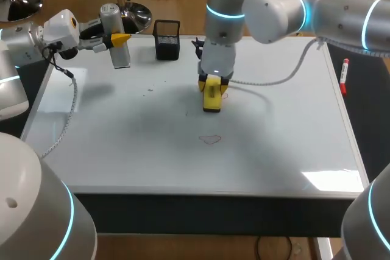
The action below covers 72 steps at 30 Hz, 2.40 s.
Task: Pick up the inspection probe, press it on each red-marked spot on the whiteboard one by one, put down the probe, pick up the eraser, and wipe off all the red marks.
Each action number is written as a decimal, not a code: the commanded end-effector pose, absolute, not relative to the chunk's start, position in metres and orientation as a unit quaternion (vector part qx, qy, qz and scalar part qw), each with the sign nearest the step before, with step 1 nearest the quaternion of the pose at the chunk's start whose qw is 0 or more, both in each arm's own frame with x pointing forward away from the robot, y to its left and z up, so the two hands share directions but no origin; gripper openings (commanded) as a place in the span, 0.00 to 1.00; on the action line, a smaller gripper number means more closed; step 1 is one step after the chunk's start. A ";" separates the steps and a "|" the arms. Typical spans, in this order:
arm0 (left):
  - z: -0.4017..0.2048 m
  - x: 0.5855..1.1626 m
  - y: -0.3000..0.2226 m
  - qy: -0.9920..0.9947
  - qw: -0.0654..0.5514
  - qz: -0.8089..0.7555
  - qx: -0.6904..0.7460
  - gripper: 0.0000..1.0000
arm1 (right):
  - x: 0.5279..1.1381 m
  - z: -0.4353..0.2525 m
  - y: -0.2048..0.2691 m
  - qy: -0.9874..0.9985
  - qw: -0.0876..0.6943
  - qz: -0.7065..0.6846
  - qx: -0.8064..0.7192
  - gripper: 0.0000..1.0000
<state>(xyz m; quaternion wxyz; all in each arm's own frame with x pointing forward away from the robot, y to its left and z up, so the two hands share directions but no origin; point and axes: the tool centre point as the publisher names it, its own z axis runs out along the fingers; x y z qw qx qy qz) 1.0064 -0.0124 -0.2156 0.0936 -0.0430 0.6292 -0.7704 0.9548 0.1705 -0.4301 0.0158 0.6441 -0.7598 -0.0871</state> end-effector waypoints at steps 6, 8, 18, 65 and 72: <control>-0.214 1.004 -0.013 0.630 0.096 -0.769 -0.045 0.00 | 0.952 -0.436 0.155 -0.765 0.023 -0.086 0.638 0.00; -0.214 1.004 -0.013 0.630 0.096 -0.769 -0.045 0.00 | 0.951 -0.436 0.152 -0.766 0.025 -0.085 0.636 0.00; -0.214 1.004 -0.013 0.630 0.096 -0.769 -0.045 0.00 | 0.945 -0.442 0.129 -0.777 0.031 -0.085 0.622 0.00; -0.214 1.004 -0.013 0.630 0.096 -0.769 -0.045 0.00 | 0.968 -0.427 0.184 -0.722 0.022 -0.041 0.690 0.00; -0.214 1.004 -0.013 0.630 0.096 -0.769 -0.045 0.00 | 0.970 -0.432 0.187 -0.720 0.027 -0.026 0.693 0.00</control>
